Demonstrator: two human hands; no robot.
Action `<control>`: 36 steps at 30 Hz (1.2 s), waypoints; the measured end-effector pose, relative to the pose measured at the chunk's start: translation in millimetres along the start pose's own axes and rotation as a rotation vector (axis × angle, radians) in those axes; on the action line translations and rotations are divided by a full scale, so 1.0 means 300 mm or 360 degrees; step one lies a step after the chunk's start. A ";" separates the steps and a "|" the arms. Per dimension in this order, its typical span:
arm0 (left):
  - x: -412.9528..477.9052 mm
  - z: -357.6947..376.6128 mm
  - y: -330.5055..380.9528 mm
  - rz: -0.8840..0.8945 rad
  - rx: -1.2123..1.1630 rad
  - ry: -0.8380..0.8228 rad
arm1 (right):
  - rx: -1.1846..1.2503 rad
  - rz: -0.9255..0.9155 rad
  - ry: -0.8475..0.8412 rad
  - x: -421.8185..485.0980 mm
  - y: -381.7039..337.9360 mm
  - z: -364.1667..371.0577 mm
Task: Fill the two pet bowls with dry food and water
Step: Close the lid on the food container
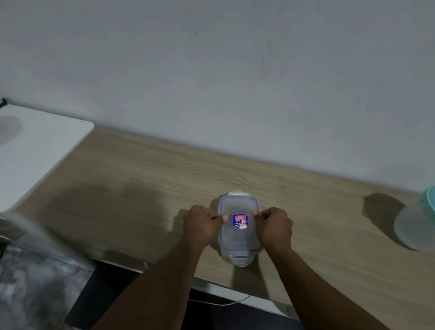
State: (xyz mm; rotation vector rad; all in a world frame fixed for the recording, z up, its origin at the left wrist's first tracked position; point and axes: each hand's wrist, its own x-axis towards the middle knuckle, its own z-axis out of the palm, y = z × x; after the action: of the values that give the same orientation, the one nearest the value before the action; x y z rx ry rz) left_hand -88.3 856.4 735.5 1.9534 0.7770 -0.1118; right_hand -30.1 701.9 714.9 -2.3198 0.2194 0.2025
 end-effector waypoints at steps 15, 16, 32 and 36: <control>0.145 -0.145 0.004 0.0385 0.0998 -0.0575 | 0.0224 -0.0334 -0.0105 -0.009 -0.123 0.006; 0.133 -0.149 0.004 0.0398 0.0966 -0.0590 | 0.0176 -0.0325 -0.0032 -0.027 -0.126 0.007; 0.006 -0.108 -0.044 0.0204 0.0433 -0.0333 | 0.0438 0.0348 0.0509 -0.250 -0.043 0.087; 0.059 -0.073 -0.083 0.0160 0.0379 -0.0290 | 0.0088 0.0496 0.0682 -0.285 -0.017 0.095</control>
State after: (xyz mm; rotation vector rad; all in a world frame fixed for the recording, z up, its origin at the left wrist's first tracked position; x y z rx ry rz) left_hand -93.8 890.4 720.4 2.1669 0.5650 -0.3299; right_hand -114.3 734.2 717.4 -2.2403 0.7919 -0.1501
